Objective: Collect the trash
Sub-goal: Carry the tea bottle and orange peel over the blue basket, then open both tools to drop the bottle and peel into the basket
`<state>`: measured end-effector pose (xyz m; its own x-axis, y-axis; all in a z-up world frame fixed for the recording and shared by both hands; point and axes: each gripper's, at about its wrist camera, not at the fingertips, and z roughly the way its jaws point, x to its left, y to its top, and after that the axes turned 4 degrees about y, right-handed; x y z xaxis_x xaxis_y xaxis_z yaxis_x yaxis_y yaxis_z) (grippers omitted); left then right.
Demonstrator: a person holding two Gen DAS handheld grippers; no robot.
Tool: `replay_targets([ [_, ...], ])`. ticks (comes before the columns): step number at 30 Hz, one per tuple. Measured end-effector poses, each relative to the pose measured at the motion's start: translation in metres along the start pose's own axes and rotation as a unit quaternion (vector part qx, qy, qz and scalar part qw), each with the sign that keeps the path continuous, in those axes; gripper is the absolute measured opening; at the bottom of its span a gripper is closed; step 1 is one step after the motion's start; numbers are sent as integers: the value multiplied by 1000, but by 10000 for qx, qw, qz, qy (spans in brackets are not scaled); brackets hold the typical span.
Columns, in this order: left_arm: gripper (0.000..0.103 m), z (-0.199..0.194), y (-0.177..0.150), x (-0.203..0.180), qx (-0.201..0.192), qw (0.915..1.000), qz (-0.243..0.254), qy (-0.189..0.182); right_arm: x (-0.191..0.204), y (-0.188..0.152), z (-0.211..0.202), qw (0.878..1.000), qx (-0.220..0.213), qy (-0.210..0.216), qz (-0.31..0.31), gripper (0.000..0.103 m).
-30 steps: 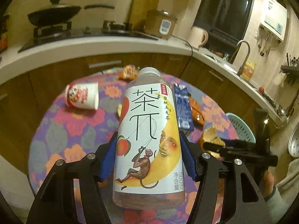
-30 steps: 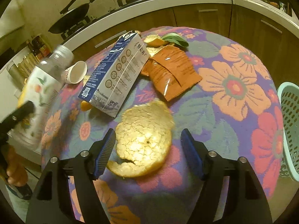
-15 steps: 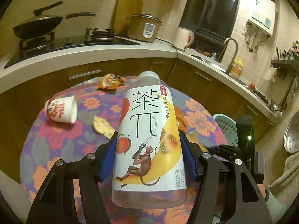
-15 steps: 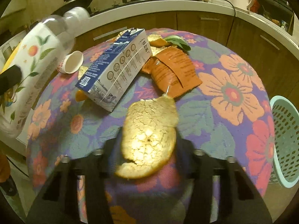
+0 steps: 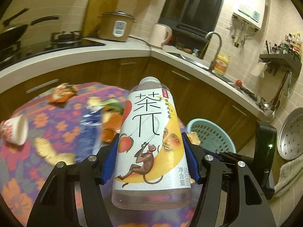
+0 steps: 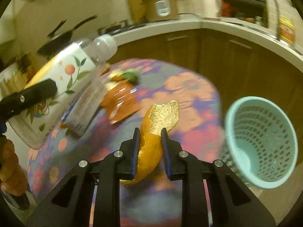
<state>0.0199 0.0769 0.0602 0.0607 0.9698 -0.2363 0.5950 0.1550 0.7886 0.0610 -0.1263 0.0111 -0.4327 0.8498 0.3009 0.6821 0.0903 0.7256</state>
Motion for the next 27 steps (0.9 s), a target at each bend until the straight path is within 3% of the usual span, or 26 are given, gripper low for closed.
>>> replay_targets([
  [14, 60, 115, 19, -124, 543, 9936, 721, -678, -171, -3, -33, 9848, -371, -868, 1456, 19],
  [19, 60, 162, 10, -164, 886, 9885, 891, -836, -206, -13, -27, 9783, -281, -1016, 1782, 19],
  [27, 61, 222, -9, -185, 1545, 9793, 799, -1037, -245, -22, 3, 9684, 185, -980, 2284, 19],
])
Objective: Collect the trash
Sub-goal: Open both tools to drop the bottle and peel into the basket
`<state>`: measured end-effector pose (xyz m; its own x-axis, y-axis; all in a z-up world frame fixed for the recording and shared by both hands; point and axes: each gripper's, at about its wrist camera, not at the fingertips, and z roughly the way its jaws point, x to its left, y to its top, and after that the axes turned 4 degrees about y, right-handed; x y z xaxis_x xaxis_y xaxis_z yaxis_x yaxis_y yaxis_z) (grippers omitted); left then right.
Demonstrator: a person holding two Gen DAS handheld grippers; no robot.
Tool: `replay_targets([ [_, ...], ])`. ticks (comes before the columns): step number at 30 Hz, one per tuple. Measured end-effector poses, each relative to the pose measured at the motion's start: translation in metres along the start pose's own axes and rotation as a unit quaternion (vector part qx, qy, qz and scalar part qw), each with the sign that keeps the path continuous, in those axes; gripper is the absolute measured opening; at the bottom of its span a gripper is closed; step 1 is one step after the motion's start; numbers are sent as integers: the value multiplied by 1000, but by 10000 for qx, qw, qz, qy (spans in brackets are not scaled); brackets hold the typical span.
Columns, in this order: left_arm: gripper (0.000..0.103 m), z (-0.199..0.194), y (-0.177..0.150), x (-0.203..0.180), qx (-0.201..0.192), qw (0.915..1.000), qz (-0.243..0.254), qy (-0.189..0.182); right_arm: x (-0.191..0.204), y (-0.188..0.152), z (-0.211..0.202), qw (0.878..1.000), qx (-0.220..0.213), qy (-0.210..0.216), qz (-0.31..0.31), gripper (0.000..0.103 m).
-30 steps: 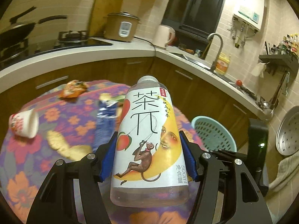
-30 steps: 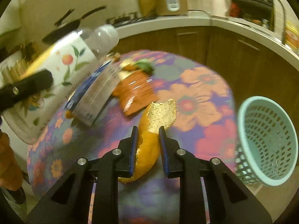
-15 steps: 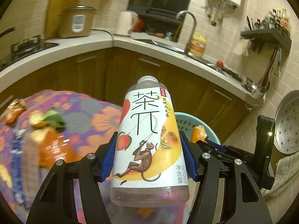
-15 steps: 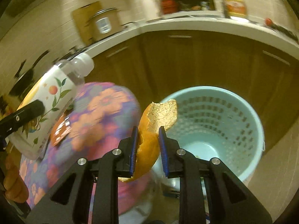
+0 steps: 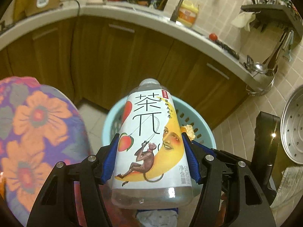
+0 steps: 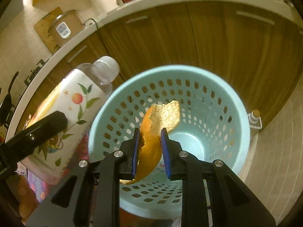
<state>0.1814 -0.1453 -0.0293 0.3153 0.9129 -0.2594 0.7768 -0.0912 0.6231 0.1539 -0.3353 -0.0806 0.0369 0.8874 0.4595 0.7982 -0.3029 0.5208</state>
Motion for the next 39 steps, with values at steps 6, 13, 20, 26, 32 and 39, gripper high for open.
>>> replay_targets([
  [6, 61, 18, -2, 1, 243, 9997, 48, -28, -5, 0, 24, 9995, 305, -100, 55, 21],
  [13, 62, 25, -1, 1, 421, 9991, 91, 4, -5, -3, 35, 9984, 520, -237, 15, 24],
  [20, 64, 18, 0, -3, 330, 9994, 139, 0, -7, -4, 31, 9986, 512, -119, 37, 43],
  [26, 66, 4, 1, -2, 186, 9997, 139, -4, -7, -8, 23, 9989, 456, -38, 59, 46],
  [32, 66, -11, -3, 4, 99, 9999, 62, -4, -3, -12, 18, 9989, 460, 63, 31, 46],
  [39, 66, -43, -10, 8, -149, 9998, 49, 83, 8, -13, 9, 9990, 401, 199, -35, 46],
])
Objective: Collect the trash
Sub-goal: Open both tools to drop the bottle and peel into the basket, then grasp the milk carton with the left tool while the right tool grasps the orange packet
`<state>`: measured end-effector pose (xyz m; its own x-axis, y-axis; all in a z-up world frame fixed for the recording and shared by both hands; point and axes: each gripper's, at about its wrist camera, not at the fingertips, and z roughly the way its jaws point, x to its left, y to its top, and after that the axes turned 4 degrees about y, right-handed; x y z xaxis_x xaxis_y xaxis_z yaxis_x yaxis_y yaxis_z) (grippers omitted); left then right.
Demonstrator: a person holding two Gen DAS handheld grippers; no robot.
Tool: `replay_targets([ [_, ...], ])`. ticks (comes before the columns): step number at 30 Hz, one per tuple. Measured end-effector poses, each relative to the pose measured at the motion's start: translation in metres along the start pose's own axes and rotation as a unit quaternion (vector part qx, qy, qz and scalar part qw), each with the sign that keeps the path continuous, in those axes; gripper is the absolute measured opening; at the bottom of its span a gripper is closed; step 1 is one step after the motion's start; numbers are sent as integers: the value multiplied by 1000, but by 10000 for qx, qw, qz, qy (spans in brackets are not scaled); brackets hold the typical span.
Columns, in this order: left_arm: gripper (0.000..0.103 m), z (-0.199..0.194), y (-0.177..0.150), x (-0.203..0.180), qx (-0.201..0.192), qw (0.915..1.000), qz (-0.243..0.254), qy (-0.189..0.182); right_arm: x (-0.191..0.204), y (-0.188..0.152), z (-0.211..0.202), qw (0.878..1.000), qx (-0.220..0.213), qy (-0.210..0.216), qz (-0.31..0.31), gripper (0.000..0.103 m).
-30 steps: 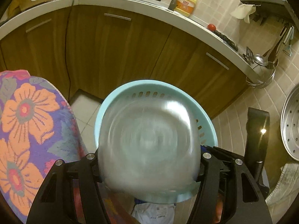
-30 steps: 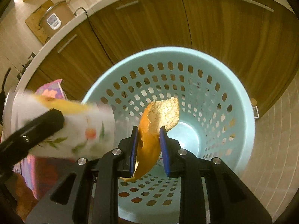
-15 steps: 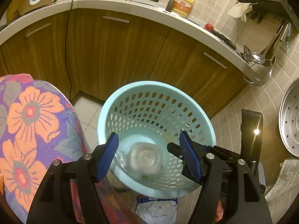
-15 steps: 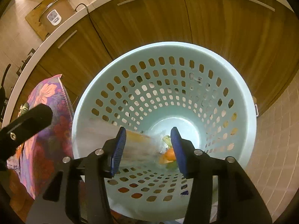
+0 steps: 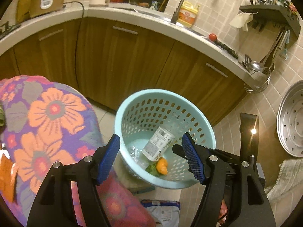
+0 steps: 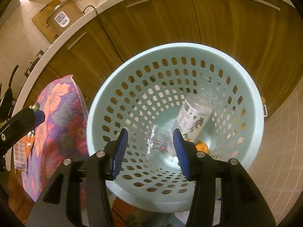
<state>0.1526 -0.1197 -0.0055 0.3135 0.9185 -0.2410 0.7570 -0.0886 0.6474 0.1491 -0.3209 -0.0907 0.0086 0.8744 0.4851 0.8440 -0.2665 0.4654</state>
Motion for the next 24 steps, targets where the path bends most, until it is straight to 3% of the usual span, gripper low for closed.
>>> replay_targets([
  [7, 66, -61, -12, 17, -587, 9977, -143, 304, 49, -1, -27, 9978, -354, 256, -495, 46],
  [11, 67, -110, -24, 40, -991, 9920, -301, 715, 97, -5, -44, 9924, -570, 518, -960, 46],
  [16, 74, -173, -44, 82, -1469, 9773, -629, 1393, 166, -19, -50, 9801, -614, 979, -1612, 46],
  [18, 75, -197, -54, 103, -1622, 9676, -781, 1769, 196, -27, -46, 9741, -556, 1093, -1900, 46],
  [24, 76, -230, -73, 158, -1582, 9476, -1105, 2546, 269, -47, -21, 9557, -411, 1249, -2633, 46],
])
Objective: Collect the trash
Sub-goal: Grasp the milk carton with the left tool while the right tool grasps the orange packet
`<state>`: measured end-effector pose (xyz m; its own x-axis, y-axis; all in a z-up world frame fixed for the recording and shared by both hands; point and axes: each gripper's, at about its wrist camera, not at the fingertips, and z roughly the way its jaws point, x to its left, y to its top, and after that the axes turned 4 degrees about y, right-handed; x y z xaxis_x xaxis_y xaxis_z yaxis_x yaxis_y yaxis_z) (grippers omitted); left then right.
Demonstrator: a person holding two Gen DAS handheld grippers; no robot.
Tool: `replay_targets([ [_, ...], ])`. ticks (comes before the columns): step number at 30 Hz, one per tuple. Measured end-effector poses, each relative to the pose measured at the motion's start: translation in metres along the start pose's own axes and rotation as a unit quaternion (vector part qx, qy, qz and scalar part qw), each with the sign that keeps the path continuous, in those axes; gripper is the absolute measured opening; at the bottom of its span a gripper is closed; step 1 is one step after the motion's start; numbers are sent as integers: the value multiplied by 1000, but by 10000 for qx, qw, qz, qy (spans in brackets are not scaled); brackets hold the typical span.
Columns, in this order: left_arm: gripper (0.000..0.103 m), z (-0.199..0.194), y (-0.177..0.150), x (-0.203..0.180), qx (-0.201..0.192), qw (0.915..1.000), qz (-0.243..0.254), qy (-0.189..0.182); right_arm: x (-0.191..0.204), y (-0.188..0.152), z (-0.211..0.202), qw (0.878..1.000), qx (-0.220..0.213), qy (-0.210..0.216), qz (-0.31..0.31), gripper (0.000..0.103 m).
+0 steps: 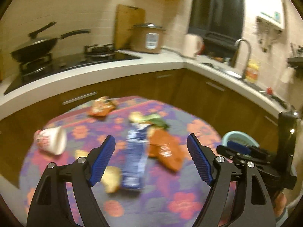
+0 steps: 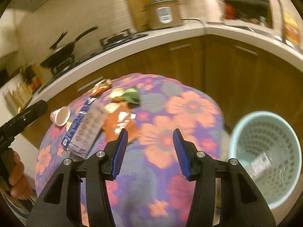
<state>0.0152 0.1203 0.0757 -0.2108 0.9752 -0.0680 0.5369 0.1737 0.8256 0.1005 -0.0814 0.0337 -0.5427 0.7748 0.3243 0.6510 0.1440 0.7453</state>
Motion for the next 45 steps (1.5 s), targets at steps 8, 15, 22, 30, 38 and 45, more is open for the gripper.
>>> replay_targets([
  [8, 76, 42, -25, 15, 599, 9977, 236, 205, 21, 6, 61, 9984, 395, 84, -384, 46],
  [15, 64, 74, -36, 10, 869, 9952, 355, 268, 18, 14, 94, 9964, 752, 298, -241, 50],
  [22, 36, 81, -38, 15, 1008, 9945, 249, 112, 30, 17, 114, 9944, 954, 186, -419, 63],
  [30, 35, 79, -38, 17, 974, 9951, 162, 73, 36, 14, 118, 9927, 1051, 247, -533, 56],
  [38, 35, 66, -31, 23, 836, 9965, -55, -29, 29, 9, 102, 9948, 906, 258, -379, 32],
  [45, 35, 53, -26, 13, 693, 9972, -74, -256, 18, 6, 67, 9974, 566, 391, -221, 32],
])
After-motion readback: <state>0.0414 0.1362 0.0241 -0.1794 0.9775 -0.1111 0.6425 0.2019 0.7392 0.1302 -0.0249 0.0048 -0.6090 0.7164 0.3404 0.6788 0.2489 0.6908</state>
